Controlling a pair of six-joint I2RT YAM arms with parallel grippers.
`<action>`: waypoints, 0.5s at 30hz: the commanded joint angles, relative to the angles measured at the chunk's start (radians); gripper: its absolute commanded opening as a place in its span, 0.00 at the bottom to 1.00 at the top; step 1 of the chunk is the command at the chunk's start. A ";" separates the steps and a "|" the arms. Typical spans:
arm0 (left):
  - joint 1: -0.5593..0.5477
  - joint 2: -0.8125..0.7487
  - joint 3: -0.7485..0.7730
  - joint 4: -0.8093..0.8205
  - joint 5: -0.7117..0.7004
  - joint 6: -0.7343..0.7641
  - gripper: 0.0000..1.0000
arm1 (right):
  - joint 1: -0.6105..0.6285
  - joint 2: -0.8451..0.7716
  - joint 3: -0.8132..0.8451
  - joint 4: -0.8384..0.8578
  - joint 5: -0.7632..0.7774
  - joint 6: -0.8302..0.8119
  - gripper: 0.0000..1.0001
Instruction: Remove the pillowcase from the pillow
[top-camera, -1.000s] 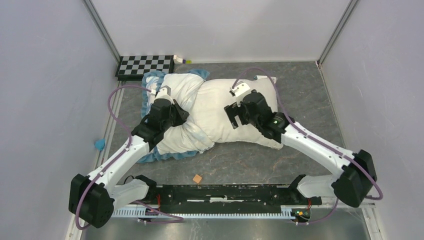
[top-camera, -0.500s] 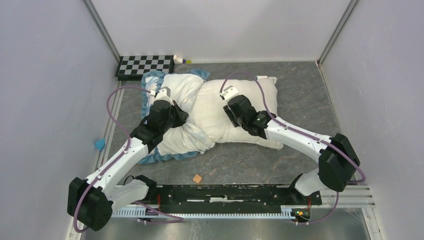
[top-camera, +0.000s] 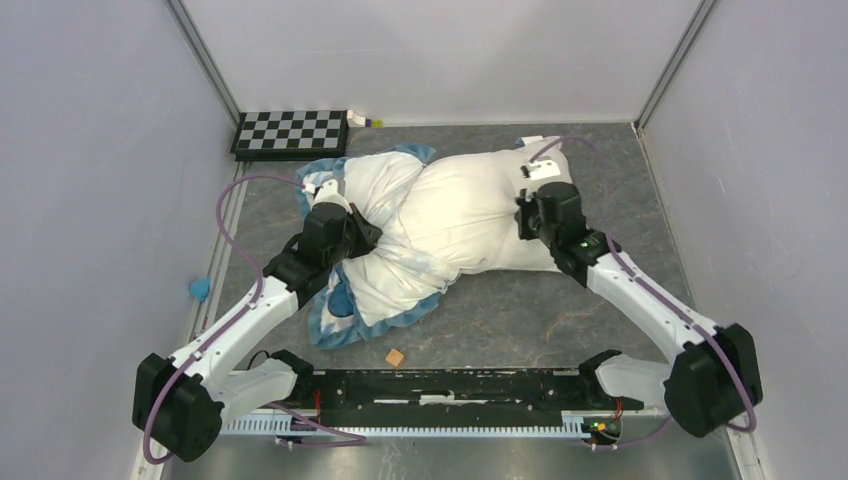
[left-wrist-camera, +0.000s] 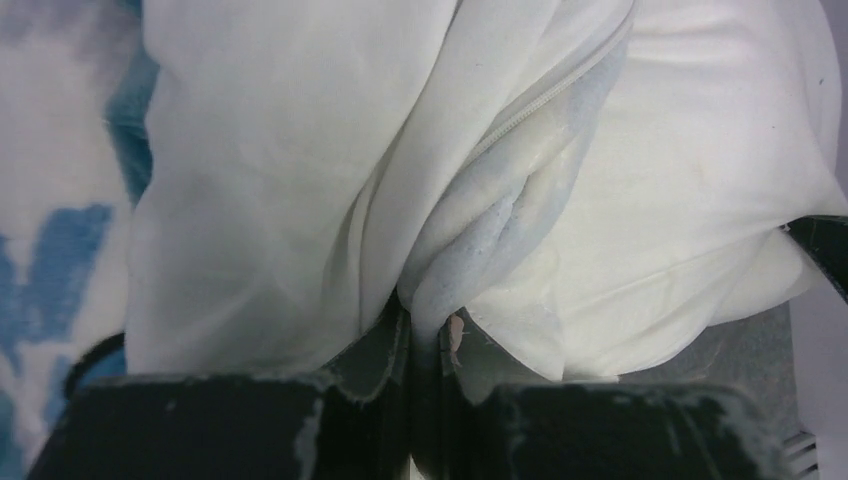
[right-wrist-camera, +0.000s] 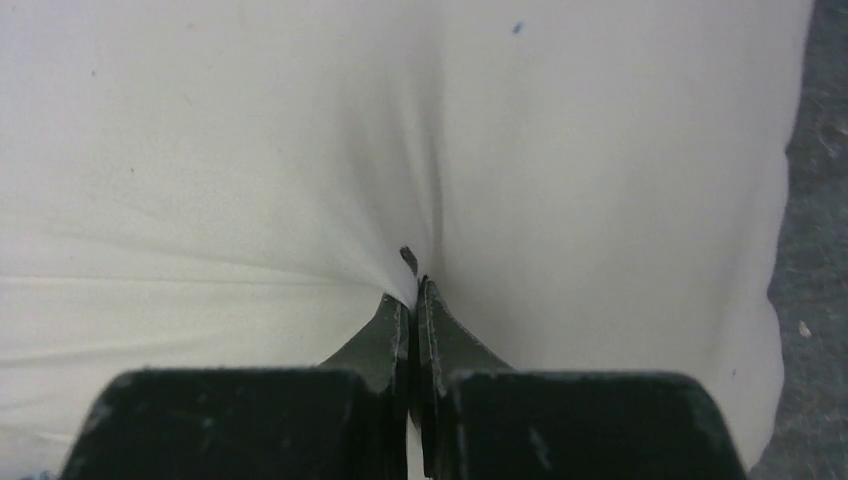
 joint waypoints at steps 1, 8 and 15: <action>0.025 -0.006 0.014 -0.130 -0.193 -0.002 0.02 | -0.218 -0.131 -0.075 -0.038 0.277 0.035 0.00; 0.025 0.010 0.032 -0.143 -0.212 -0.010 0.02 | -0.294 -0.328 -0.192 0.031 0.435 0.148 0.00; 0.027 0.008 0.046 -0.156 -0.250 -0.010 0.02 | -0.334 -0.388 -0.201 0.009 0.511 0.207 0.00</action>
